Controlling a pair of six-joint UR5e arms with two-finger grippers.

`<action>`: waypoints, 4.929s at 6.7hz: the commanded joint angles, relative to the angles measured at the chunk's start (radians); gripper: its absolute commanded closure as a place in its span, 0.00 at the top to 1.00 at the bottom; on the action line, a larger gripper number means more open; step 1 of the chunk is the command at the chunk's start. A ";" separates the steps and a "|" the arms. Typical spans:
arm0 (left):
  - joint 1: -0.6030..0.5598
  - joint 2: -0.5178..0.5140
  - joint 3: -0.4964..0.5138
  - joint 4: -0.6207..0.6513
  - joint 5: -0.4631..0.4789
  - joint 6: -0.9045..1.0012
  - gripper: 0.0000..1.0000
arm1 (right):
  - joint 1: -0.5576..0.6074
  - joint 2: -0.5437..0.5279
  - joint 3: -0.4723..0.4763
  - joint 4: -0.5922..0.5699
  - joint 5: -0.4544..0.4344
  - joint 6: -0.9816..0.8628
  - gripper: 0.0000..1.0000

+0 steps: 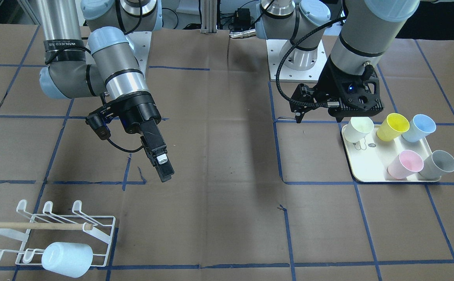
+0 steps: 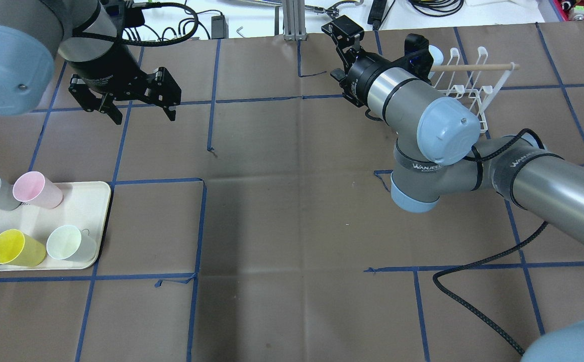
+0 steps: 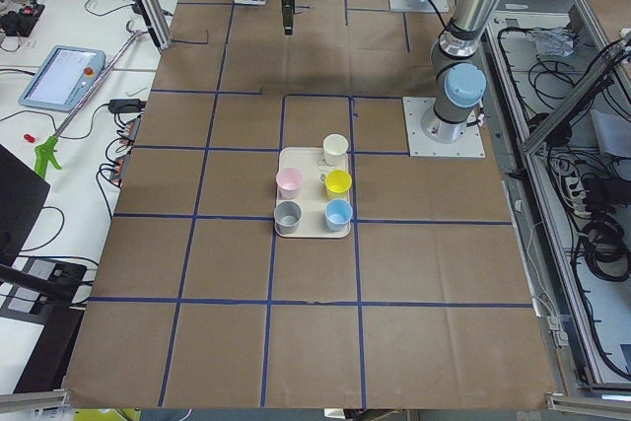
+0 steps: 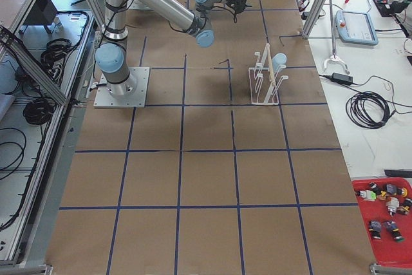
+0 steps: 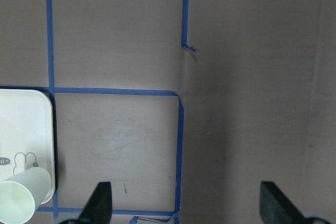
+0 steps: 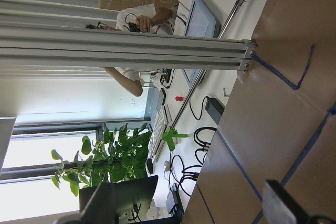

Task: Transfer IKEA cup to right arm and place on rack

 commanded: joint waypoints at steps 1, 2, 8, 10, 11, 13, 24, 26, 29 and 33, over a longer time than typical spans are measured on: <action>0.000 0.001 -0.001 0.000 0.000 0.000 1.00 | 0.000 0.000 0.000 0.000 0.000 0.002 1.00; 0.000 0.001 -0.001 0.000 0.000 0.000 1.00 | 0.000 0.000 0.000 0.000 0.000 0.000 1.00; 0.000 0.001 -0.002 0.000 0.001 0.002 1.00 | 0.000 0.008 -0.002 0.000 0.000 0.000 1.00; 0.002 0.003 -0.004 0.000 0.001 0.006 1.00 | 0.000 0.008 0.000 -0.002 0.000 0.000 1.00; 0.002 0.003 -0.004 0.000 0.001 0.006 1.00 | 0.000 0.008 0.000 -0.002 0.000 0.000 1.00; 0.002 0.003 -0.004 0.000 0.001 0.005 1.00 | 0.000 0.008 0.000 0.000 0.000 0.002 1.00; 0.312 0.064 -0.178 0.018 0.036 0.409 0.99 | 0.000 0.009 0.003 -0.002 0.000 0.002 1.00; 0.427 0.070 -0.291 0.177 0.038 0.574 0.99 | 0.000 0.011 0.003 -0.003 0.000 0.000 1.00; 0.469 0.076 -0.451 0.297 0.038 0.598 0.99 | 0.000 0.012 0.003 -0.003 0.000 0.000 1.00; 0.532 0.112 -0.602 0.365 0.036 0.600 0.99 | 0.000 0.012 0.003 -0.003 0.000 0.000 1.00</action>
